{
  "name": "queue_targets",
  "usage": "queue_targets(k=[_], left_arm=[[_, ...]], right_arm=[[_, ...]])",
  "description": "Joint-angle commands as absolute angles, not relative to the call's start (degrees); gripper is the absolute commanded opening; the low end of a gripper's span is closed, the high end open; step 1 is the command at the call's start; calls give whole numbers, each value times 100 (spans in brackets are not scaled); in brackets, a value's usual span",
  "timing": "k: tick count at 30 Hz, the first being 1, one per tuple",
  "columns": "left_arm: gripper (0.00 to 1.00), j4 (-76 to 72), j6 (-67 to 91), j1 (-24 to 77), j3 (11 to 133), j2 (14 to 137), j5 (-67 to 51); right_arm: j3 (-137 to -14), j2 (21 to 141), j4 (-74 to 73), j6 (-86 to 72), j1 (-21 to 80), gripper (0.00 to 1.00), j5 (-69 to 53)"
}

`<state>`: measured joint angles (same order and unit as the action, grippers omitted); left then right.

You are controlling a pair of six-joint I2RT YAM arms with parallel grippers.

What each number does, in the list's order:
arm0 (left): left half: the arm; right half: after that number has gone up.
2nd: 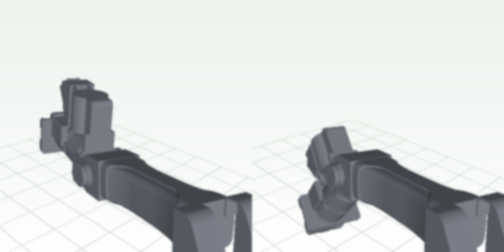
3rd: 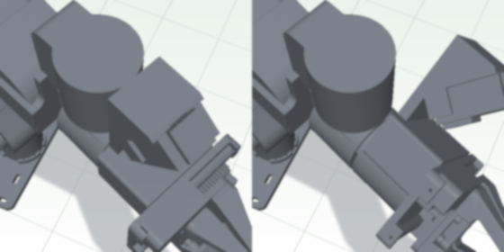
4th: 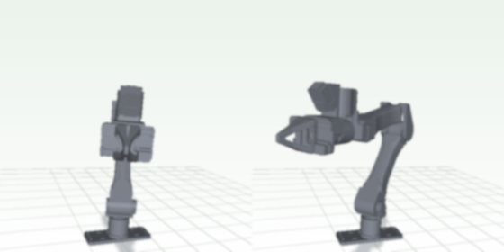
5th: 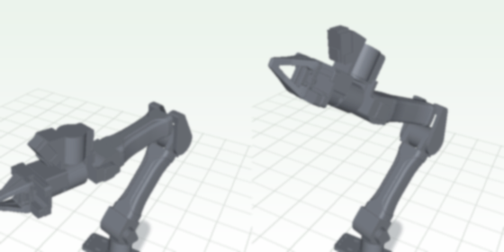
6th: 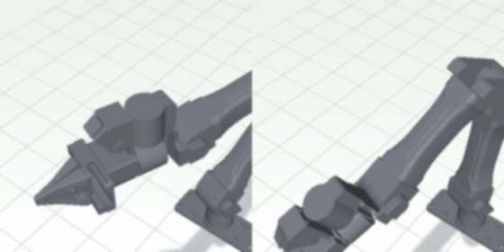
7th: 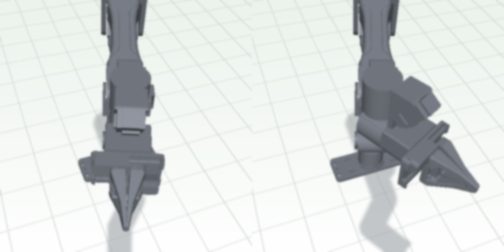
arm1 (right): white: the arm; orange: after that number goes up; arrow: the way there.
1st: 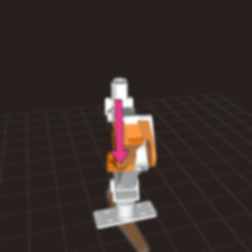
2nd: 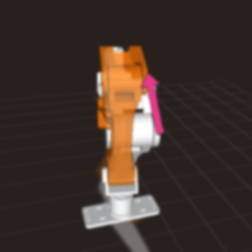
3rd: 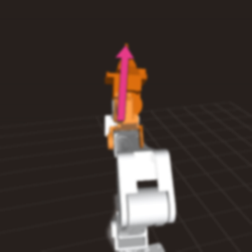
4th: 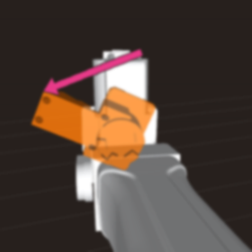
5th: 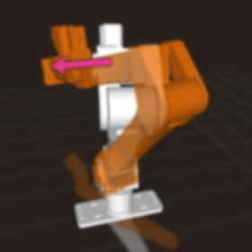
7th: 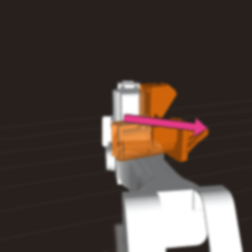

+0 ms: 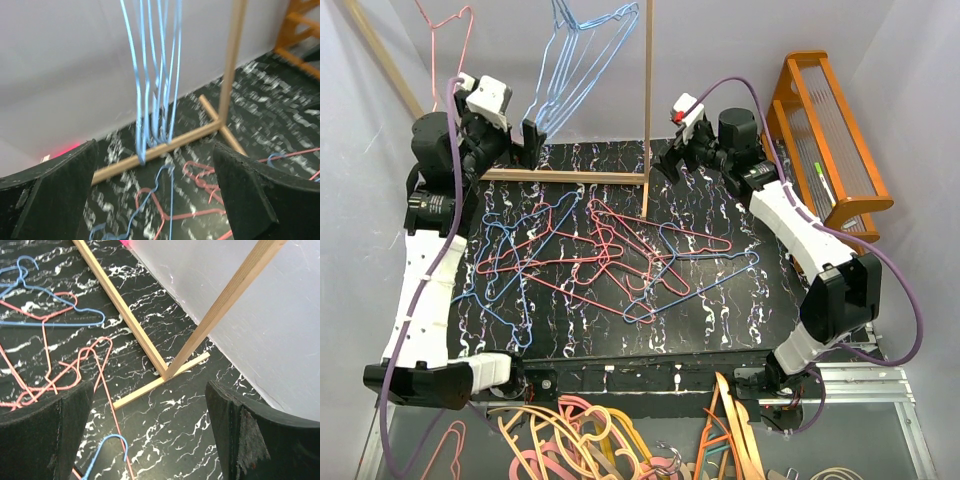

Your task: Organize the hangers

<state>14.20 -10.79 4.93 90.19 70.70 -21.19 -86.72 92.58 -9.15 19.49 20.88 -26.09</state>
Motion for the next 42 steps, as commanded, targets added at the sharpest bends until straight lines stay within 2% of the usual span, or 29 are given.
queue_targets(k=[1,3,6,11,14,16,21,29,42], left_arm=[[97,2210,-1441,473,8505,6669,-839],[97,2567,-1569,321,7907,6211,-886],[97,3559,-1873,158,7222,5551,-1582],[97,5639,-2401,142,7004,5572,-3831],[97,5877,-2505,141,6950,5810,-4381],[97,5694,-2491,141,6963,5954,-4370],[97,5375,-2406,148,7066,6475,-4297],[97,5012,-2167,496,7051,6876,-4070],[97,5091,-2226,759,7164,7119,-3878]], right_arm=[[-8392,8853,-1103,2687,2098,99,-2940],[-8297,8847,-1849,3731,2087,98,-3592],[-8463,9125,-3764,5679,2091,99,-4231],[-8617,9795,-5043,6975,1830,96,-4662],[-8951,10383,-6424,8584,1721,85,-4676],[-9049,10606,-7051,9213,1636,74,-4431],[-8577,10538,-7028,10009,1507,63,-4135],[-8053,10618,-6571,9890,1555,39,-4101],[-7909,10948,-5291,8829,1674,40,-4265]])
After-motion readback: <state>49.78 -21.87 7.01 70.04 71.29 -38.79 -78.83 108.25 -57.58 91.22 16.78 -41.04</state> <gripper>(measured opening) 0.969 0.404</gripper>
